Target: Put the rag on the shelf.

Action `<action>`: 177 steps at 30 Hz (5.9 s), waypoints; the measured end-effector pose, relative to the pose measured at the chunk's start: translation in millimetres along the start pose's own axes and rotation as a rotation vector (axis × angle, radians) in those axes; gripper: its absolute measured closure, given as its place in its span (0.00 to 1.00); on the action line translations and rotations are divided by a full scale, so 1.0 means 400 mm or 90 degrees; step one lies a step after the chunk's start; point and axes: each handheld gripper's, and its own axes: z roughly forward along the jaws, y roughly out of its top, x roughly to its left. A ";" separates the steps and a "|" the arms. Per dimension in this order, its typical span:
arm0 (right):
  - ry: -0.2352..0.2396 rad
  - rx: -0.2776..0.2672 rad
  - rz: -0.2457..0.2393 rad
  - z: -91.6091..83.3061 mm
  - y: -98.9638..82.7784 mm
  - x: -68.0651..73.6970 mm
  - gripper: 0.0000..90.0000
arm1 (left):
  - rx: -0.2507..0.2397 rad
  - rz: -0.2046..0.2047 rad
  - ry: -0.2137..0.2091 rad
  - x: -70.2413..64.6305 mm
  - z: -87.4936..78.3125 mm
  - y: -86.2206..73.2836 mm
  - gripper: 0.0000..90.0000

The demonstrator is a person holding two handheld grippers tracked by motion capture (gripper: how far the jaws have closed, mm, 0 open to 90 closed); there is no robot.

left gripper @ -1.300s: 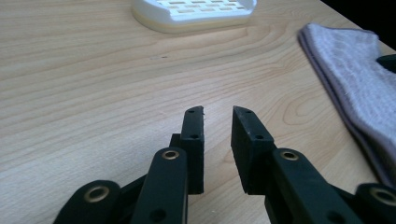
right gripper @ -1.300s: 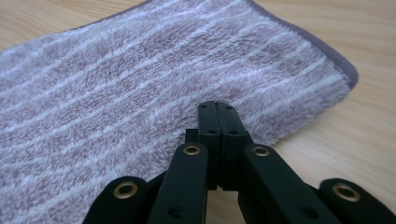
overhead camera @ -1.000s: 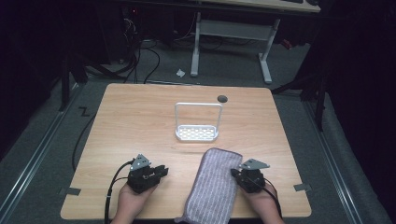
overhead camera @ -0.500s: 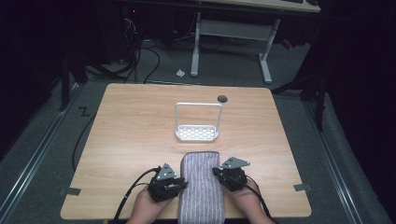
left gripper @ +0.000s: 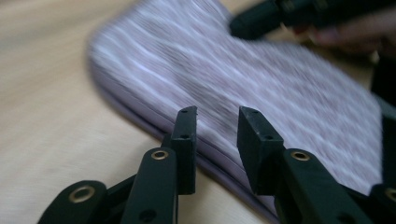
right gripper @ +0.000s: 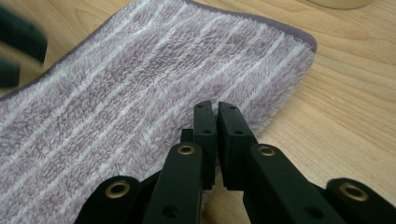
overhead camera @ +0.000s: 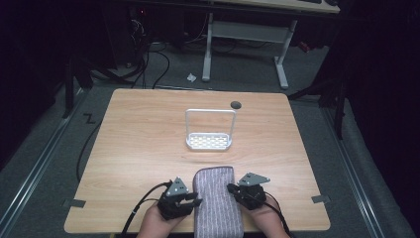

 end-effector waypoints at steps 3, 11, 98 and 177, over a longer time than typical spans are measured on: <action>0.006 0.001 0.000 0.001 0.001 -0.004 0.96 | -0.018 -0.020 0.033 0.022 0.010 0.016 0.65; 0.003 -0.001 0.002 -0.004 -0.003 -0.005 0.93 | 0.003 -0.038 0.134 0.051 0.112 0.052 0.52; -0.138 -0.396 -0.020 -0.199 0.104 0.074 0.93 | -0.354 0.073 0.148 -0.139 -0.099 0.118 0.90; -0.190 -0.392 0.051 -0.068 0.665 -0.262 0.92 | -0.326 0.083 0.269 0.273 -0.061 0.659 0.89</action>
